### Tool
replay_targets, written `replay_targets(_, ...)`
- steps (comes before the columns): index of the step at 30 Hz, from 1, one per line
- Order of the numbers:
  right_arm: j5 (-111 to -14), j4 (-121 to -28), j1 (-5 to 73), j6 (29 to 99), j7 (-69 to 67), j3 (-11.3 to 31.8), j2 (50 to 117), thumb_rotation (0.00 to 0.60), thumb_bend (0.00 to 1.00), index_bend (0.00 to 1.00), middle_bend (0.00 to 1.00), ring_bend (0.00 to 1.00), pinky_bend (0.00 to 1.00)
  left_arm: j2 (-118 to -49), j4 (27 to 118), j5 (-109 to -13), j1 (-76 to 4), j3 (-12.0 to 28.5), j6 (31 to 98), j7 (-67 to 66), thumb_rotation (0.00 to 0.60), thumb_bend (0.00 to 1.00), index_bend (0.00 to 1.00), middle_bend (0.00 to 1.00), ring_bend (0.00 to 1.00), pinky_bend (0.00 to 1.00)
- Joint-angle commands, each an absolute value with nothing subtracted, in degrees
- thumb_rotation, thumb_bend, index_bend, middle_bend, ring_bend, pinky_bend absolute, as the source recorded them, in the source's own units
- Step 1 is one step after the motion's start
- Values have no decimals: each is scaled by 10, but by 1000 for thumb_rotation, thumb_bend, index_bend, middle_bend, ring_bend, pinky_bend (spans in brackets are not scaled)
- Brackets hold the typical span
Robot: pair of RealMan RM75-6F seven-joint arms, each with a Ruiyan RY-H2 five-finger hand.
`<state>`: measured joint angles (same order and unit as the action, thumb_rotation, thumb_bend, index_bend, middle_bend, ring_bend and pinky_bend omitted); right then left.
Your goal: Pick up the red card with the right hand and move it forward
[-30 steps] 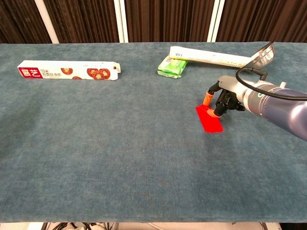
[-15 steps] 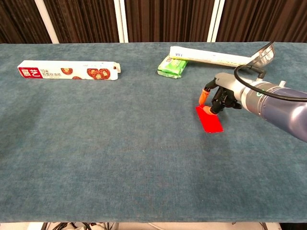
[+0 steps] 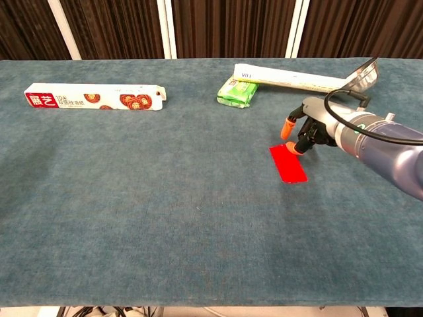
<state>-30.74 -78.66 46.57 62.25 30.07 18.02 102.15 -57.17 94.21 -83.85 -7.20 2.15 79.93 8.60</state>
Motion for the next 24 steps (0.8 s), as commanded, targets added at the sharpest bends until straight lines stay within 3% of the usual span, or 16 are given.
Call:
replay_targets(1, -303, -778, 466, 617, 302, 183, 1024, 600, 389, 435, 837, 914, 885, -572, 942, -838, -72, 21, 799, 86, 600, 265, 72, 58, 89, 37)
replay_targets(24, -276, -763, 465, 597, 318, 193, 1029, 600, 388, 440, 837, 914, 885, -571, 943, -838, -72, 21, 798, 86, 600, 265, 72, 58, 89, 38)
